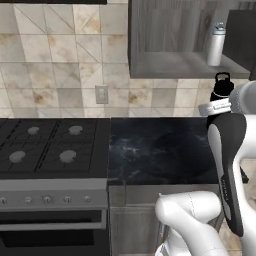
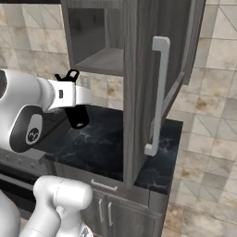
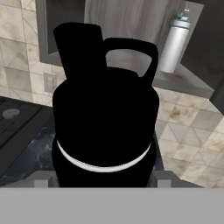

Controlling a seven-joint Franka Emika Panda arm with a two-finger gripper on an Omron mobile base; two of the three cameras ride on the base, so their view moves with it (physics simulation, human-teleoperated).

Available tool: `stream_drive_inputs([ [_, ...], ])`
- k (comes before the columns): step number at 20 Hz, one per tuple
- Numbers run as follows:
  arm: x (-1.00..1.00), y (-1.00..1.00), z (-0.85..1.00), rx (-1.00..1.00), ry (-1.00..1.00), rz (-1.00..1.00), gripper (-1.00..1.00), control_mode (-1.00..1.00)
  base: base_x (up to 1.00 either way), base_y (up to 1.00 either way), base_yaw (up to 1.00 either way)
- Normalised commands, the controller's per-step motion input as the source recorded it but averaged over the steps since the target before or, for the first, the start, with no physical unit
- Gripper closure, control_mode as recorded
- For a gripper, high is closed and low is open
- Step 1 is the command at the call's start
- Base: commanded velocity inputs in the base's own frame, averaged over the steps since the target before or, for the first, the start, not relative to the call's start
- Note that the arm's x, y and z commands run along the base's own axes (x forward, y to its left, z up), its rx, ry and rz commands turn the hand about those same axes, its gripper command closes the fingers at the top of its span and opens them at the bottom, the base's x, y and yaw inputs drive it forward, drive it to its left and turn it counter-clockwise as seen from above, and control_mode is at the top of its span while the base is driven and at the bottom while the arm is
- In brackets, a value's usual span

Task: Sort all alcoholic drinks to one cabinet, and non-alcoholic drinks to the other.

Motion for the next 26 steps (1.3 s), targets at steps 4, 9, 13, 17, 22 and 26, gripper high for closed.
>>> stream_drive_inputs([
  [4, 0.0, 0.0, 0.0, 0.0, 0.0, 0.0, 1.0, 1.0, 0.28, -0.2, -0.02],
  [9, 0.0, 0.0, 0.0, 0.0, 0.0, 0.0, 1.0, 1.0, 0.29, -0.2, -0.02],
  [13, 0.0, 0.0, 0.0, 0.0, 0.0, 0.0, 1.0, 1.0, 0.32, -0.19, -0.02],
  [17, 0.0, 0.0, 0.0, 0.0, 0.0, 0.0, 1.0, 1.0, 0.32, -0.18, -0.01],
  [22, 0.0, 0.0, 0.0, 0.0, 0.0, 0.0, 1.0, 1.0, 0.3, -0.18, -0.02],
  [26, 0.0, 0.0, 0.0, 0.0, 0.0, 0.0, 1.0, 1.0, 0.28, -0.19, -0.02],
])
